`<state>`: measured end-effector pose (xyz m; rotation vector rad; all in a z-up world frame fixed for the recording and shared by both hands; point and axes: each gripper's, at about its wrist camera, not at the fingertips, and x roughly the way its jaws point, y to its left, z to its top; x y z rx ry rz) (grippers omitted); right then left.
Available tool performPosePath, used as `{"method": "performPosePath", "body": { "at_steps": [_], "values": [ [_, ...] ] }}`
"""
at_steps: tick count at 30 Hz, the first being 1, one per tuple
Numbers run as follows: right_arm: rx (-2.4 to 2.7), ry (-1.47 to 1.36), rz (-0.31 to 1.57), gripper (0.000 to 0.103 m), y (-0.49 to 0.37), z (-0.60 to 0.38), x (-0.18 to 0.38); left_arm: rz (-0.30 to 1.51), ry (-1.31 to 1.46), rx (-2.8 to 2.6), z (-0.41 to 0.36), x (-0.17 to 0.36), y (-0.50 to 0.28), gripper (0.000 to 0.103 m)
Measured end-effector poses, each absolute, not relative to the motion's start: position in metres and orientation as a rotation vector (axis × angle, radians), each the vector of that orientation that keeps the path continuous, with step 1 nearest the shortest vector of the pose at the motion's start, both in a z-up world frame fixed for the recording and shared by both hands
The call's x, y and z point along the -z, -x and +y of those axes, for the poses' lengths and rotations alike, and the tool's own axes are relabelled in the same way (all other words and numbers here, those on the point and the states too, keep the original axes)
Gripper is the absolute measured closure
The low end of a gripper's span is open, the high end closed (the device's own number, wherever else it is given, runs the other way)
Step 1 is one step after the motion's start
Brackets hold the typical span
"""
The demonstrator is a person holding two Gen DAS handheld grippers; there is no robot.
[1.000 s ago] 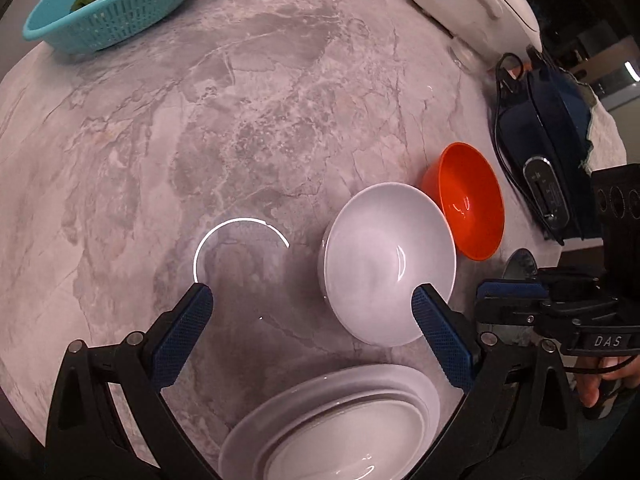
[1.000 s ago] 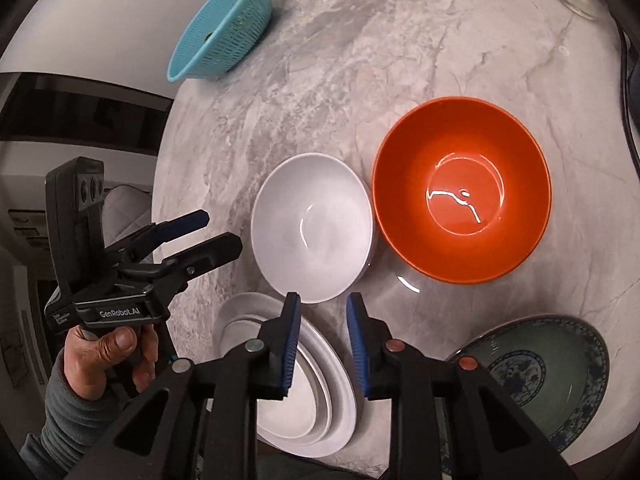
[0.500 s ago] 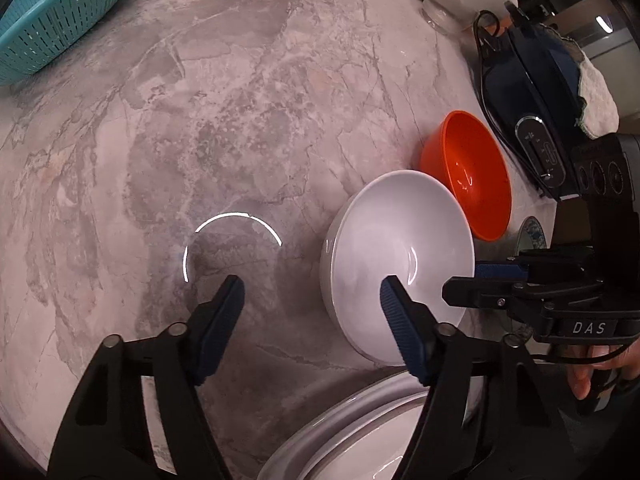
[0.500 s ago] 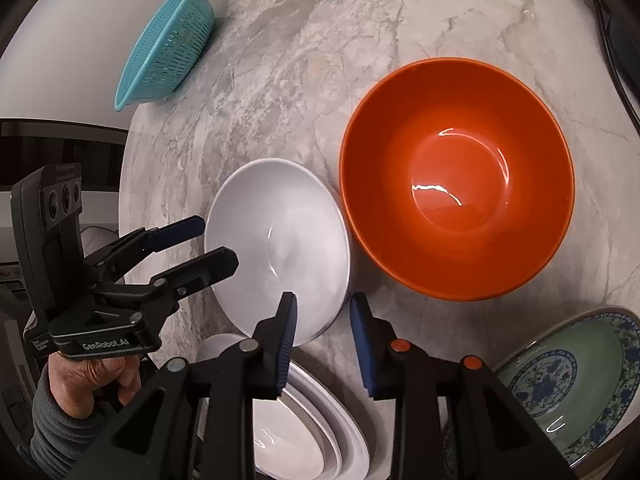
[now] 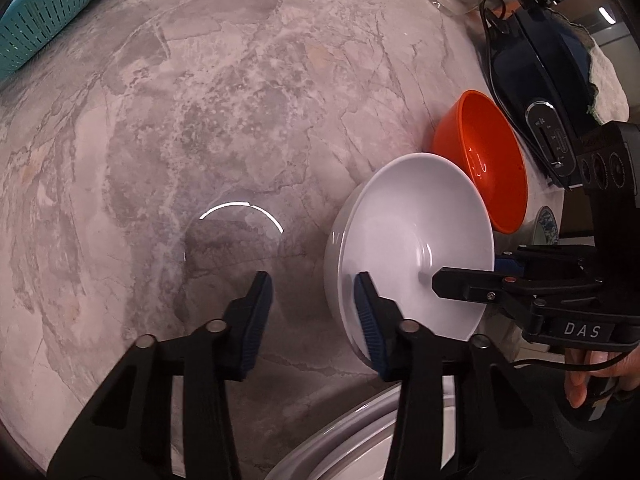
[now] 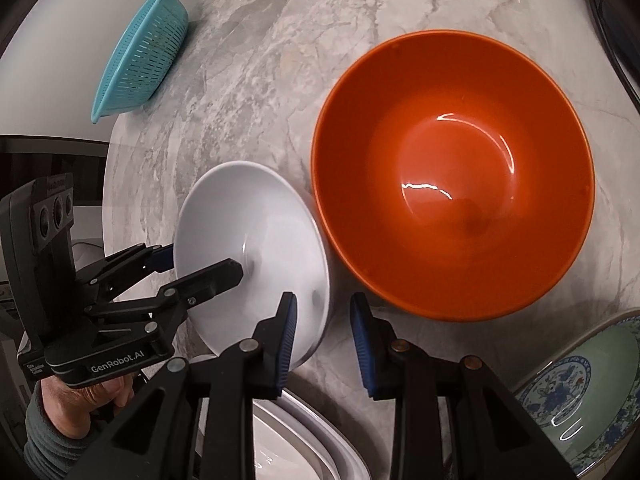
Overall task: Organize plates and bowls
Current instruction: 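Close the left gripper on the white bowl rim while the right gripper grips the opposite rim, then lift the white bowl with both grippers and carry it over the blue-patterned bowl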
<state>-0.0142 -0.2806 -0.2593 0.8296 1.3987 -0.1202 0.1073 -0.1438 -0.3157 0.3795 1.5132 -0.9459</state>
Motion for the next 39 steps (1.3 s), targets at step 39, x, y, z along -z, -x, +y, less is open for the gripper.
{"method": "performPosePath", "body": {
  "at_steps": [39],
  "values": [
    [-0.057,-0.658,1.314,0.088,0.024,-0.282,0.150,1.485,-0.245,0.878,-0.131,0.178,-0.042,0.090]
  ]
}}
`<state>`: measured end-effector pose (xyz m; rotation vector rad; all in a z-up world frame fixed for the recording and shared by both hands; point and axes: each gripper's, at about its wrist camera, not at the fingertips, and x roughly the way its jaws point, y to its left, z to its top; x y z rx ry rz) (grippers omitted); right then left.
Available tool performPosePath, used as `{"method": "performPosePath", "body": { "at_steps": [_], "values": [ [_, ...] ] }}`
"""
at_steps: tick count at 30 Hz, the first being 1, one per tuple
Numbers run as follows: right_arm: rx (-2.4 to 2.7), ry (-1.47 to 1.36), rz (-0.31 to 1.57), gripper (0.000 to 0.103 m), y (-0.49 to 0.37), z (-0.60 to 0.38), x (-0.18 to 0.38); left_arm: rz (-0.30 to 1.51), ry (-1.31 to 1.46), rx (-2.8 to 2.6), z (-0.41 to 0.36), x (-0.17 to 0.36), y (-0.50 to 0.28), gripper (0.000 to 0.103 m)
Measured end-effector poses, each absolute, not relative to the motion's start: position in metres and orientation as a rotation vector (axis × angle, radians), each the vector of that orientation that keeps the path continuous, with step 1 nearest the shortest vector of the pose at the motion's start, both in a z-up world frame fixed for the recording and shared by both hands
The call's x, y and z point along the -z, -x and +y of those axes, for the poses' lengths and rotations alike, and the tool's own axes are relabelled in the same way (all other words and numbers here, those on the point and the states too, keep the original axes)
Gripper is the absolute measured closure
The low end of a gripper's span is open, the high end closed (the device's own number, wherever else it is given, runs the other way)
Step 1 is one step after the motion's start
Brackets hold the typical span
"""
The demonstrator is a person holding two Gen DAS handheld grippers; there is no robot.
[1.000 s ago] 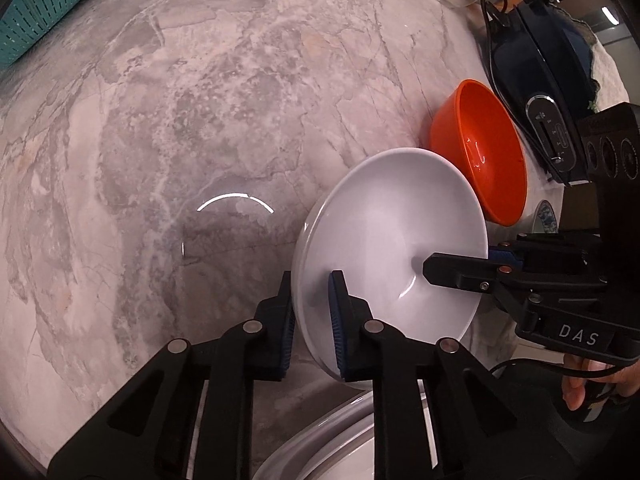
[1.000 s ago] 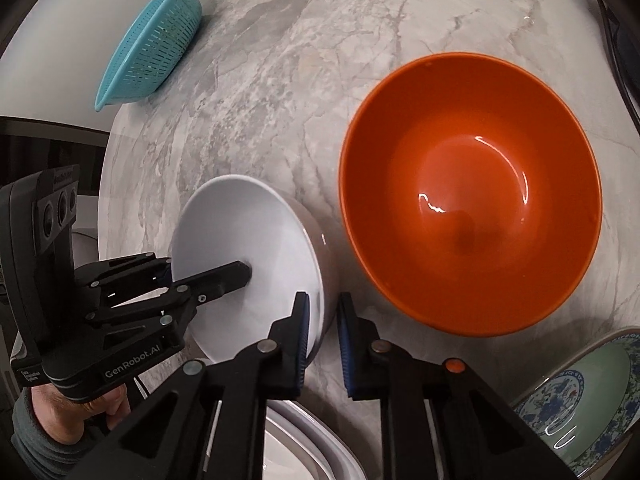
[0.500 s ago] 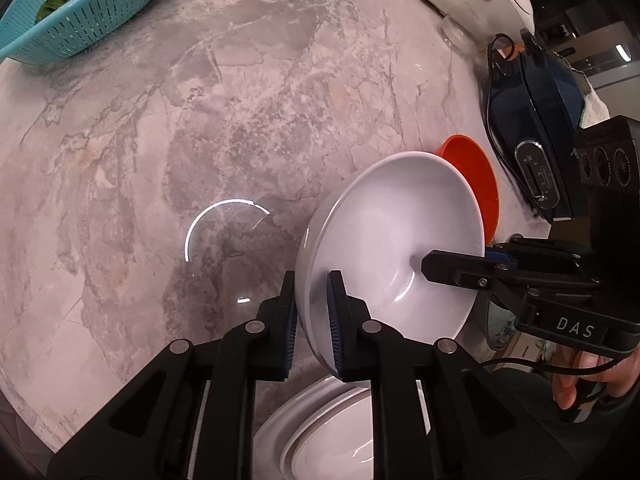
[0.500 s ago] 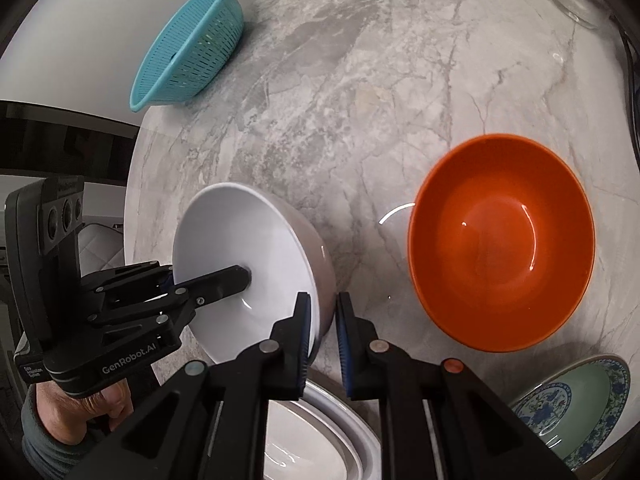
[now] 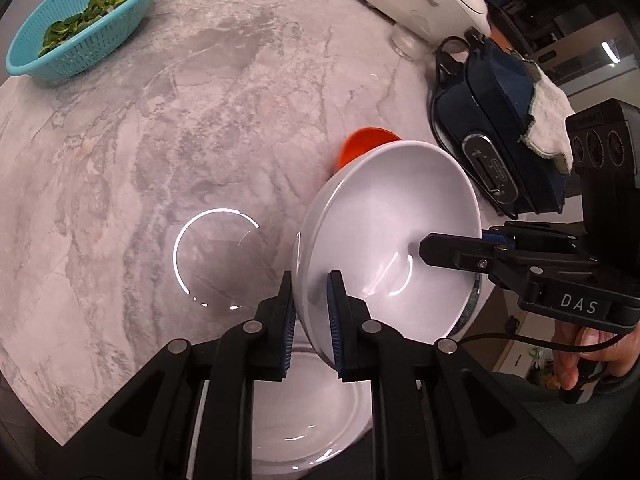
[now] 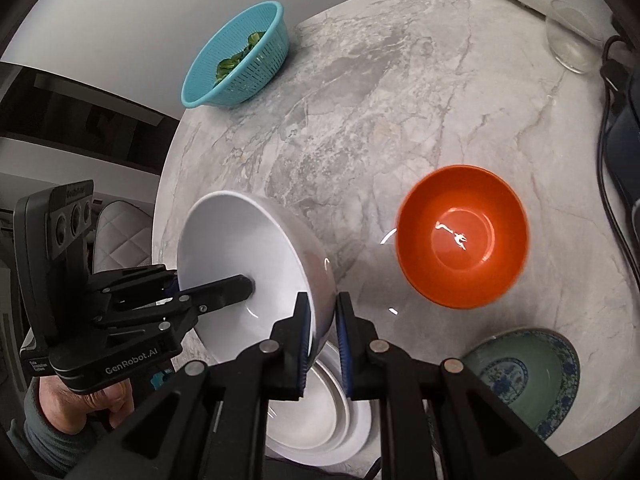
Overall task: Organize plates and bowls
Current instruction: 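Lift the white bowl with both grippers and carry it over the blue-patterned bowl, then lower the white bowl into the blue-patterned bowl and open both grippers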
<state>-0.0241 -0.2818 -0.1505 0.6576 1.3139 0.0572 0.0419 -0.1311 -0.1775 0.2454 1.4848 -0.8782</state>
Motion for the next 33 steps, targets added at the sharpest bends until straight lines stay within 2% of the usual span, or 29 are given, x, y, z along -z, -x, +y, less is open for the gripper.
{"method": "performPosePath", "body": {
  "at_steps": [7,14,33],
  "values": [
    [0.021,-0.685,1.307,0.088,0.098,-0.325,0.147,1.520,-0.262,0.935,-0.197,0.194,0.038,0.090],
    [0.091,-0.715,1.345,0.088,0.155,-0.370,0.177,1.549,-0.304,0.924,-0.254,0.229,0.095,0.090],
    [-0.006,-0.638,1.438,0.089,0.161,-0.387,0.230,1.589,-0.338,0.764,-0.289,0.281,0.126,0.088]
  ]
}}
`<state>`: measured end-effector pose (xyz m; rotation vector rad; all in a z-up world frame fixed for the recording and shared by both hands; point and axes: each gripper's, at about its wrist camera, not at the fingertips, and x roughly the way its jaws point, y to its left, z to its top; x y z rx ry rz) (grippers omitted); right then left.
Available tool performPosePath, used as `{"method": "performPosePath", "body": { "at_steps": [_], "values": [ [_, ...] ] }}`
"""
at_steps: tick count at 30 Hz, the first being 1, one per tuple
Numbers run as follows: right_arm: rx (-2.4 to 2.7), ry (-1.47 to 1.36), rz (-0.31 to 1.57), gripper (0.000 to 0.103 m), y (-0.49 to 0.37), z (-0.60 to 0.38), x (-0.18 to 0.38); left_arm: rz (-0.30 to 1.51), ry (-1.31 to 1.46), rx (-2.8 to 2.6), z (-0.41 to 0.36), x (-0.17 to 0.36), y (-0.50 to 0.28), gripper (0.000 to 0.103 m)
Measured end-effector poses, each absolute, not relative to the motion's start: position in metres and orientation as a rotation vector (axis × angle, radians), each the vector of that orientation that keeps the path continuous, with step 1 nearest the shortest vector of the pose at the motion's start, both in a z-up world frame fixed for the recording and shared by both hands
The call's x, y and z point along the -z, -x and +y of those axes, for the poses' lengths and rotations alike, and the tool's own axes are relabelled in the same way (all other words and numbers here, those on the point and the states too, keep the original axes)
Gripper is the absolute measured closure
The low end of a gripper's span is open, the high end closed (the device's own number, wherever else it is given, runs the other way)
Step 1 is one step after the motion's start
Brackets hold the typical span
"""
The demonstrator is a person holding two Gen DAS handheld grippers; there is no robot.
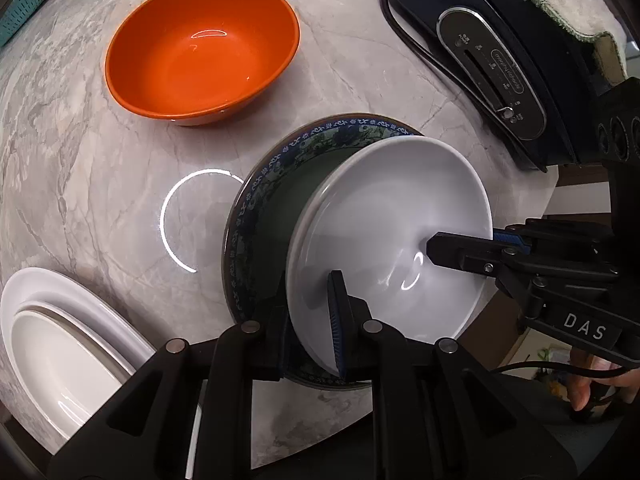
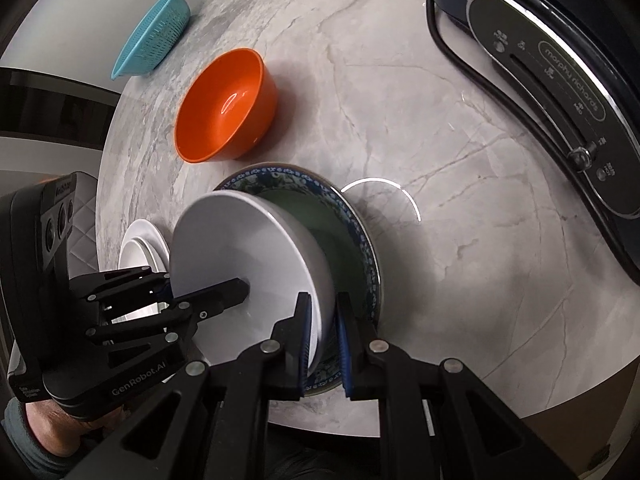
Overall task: Organize plates and bowls
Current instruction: 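Lower the white bowl into the blue-patterned bowl and open both grippers, then move both tools to the orange bowl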
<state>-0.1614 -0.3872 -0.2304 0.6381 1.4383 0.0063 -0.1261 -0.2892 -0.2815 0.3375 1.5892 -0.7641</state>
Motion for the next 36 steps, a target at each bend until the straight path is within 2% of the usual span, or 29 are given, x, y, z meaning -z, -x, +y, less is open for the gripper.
{"method": "performPosePath", "body": {
  "at_steps": [7,10,13,15,18,20,26,30,31,32,33,34,35,36],
  "values": [
    [-0.007,-0.571,1.440,0.091,0.157,-0.386,0.234,1.590,-0.328,0.751,-0.291,0.288,0.126,0.086],
    [-0.005,-0.535,1.448,0.092,0.155,-0.385,0.234,1.592,-0.313,0.767,-0.285,0.286,0.121,0.081],
    [-0.006,-0.528,1.451,0.092,0.156,-0.385,0.234,1.587,-0.284,0.796,-0.282,0.283,0.117,0.068],
    [-0.003,-0.526,1.451,0.092,0.156,-0.385,0.234,1.580,-0.261,0.838,-0.283,0.275,0.121,0.041],
    [0.001,-0.516,1.449,0.092,0.156,-0.383,0.233,1.551,-0.280,0.846,-0.285,0.266,0.124,0.025],
    [0.011,-0.514,1.447,0.095,0.156,-0.383,0.234,1.550,-0.250,0.850,-0.282,0.261,0.123,0.023],
    [0.023,-0.522,1.441,0.094,0.157,-0.386,0.233,1.528,-0.249,0.847,-0.276,0.248,0.124,0.020],
    [0.041,-0.534,1.428,0.088,0.160,-0.387,0.228,1.503,-0.193,0.861,-0.263,0.228,0.119,0.017],
    [0.046,-0.543,1.416,0.083,0.161,-0.388,0.224,1.489,-0.166,0.871,-0.258,0.221,0.116,0.015],
    [0.043,-0.553,1.393,0.079,0.163,-0.389,0.218,1.466,-0.144,0.878,-0.252,0.214,0.112,0.009],
    [0.033,-0.553,1.361,0.066,0.164,-0.390,0.209,1.433,-0.125,0.883,-0.246,0.206,0.107,0.001],
    [0.023,-0.539,1.332,0.049,0.165,-0.391,0.201,1.391,-0.112,0.894,-0.240,0.198,0.102,0.000],
    [0.008,-0.519,1.294,0.040,0.166,-0.391,0.190,1.343,-0.112,0.904,-0.235,0.190,0.097,0.000],
    [-0.014,-0.495,1.247,0.026,0.166,-0.389,0.178,1.301,-0.122,0.900,-0.229,0.184,0.091,0.000]
  ]
}}
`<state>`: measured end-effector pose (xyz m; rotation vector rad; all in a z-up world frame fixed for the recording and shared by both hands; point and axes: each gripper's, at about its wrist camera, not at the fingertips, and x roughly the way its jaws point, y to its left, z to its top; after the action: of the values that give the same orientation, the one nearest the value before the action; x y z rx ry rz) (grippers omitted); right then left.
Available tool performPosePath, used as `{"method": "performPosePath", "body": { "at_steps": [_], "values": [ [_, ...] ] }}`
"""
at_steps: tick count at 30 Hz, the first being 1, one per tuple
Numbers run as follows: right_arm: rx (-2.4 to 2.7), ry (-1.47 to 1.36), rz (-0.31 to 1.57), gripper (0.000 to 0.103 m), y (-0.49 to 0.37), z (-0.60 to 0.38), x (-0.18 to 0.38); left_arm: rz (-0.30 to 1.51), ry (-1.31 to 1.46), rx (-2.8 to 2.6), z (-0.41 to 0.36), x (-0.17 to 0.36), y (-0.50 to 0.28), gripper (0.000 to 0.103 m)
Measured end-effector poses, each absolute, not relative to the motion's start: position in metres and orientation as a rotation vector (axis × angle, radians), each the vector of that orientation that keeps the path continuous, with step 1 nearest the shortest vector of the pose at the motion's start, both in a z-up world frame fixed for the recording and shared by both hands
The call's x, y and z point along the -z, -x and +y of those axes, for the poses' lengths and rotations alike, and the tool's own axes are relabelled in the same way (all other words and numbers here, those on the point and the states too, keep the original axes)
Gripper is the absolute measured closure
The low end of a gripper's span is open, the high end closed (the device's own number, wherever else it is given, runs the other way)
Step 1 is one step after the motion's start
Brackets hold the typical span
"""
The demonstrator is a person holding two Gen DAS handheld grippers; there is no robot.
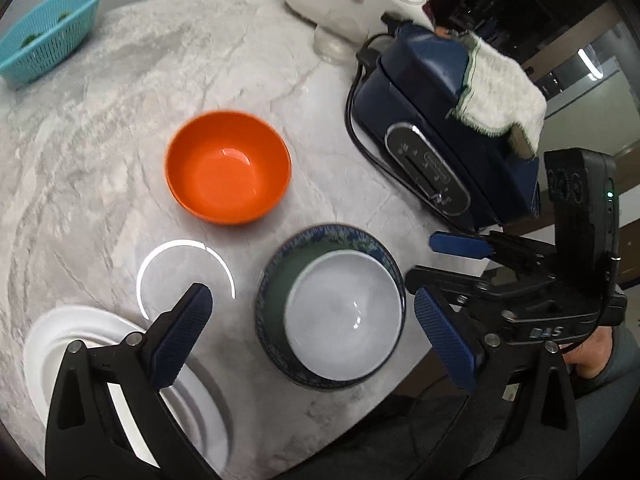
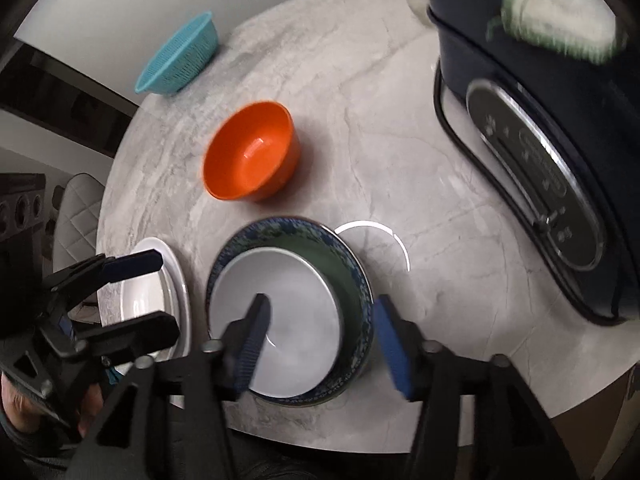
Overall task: Organize plates and bowls
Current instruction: 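Move both tools to the orange bowl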
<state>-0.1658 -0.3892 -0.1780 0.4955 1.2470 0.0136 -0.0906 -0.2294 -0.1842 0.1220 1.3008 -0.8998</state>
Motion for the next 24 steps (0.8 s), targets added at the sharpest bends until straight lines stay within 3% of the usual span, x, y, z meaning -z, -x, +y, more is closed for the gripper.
{"method": "performPosePath", "body": {
  "at_steps": [1,6,12,20,24],
  "values": [
    [-0.036,-0.473,1.206,0.021,0.165,-0.388,0.168,1.287,-0.137,0.872,-0.225,0.181,0.083,0.000],
    [-0.139,-0.489,1.108,0.019,0.140,-0.395,0.141,1.353,-0.129,0.755,-0.203,0.176,0.033,0.000],
    [-0.171,-0.496,1.220,0.019,0.091,-0.403,0.149,1.360,0.020,0.675,-0.180,0.190,-0.035,0.001],
    [-0.133,-0.596,1.268,0.032,0.036,-0.420,0.180,1.465,-0.055,0.710,-0.211,0.248,-0.068,0.002],
    [-0.134,-0.625,1.325,0.050,0.017,-0.423,0.206,1.498,-0.059,0.746,-0.221,0.264,-0.064,0.003]
  ]
}}
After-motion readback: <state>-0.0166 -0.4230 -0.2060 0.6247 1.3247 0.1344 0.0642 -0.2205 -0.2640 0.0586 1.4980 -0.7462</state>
